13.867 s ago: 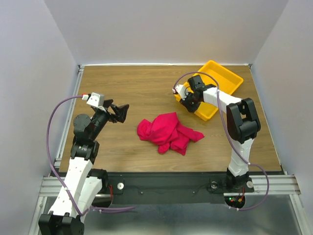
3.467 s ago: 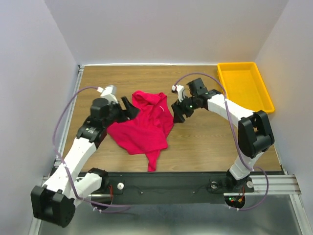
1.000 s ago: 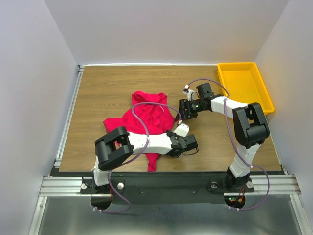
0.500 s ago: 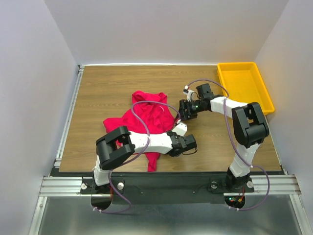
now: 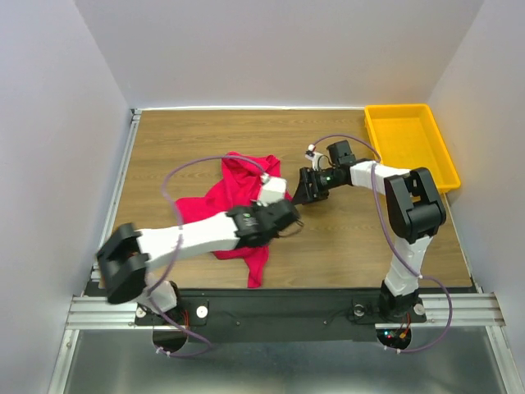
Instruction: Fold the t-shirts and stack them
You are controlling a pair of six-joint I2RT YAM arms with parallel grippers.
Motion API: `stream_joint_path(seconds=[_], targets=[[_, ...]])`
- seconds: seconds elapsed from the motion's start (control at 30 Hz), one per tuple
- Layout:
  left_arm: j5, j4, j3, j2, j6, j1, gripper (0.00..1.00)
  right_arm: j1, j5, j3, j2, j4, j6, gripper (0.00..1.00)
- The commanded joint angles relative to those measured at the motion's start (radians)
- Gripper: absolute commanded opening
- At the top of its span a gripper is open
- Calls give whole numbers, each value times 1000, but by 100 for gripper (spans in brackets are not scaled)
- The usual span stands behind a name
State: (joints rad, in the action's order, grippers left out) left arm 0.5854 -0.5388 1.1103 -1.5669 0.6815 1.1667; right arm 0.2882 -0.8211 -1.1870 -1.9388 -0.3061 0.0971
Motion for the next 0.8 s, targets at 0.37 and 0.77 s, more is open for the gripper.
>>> stream_joint_path(seconds=[0.37, 0.77], targets=[[-303, 189, -234, 488, -137, -479, 0, 55, -17, -158, -106, 22, 78, 68], [-311, 230, -185, 613, -197, -896, 0, 74, 174, -107, -54, -10, 50, 0]])
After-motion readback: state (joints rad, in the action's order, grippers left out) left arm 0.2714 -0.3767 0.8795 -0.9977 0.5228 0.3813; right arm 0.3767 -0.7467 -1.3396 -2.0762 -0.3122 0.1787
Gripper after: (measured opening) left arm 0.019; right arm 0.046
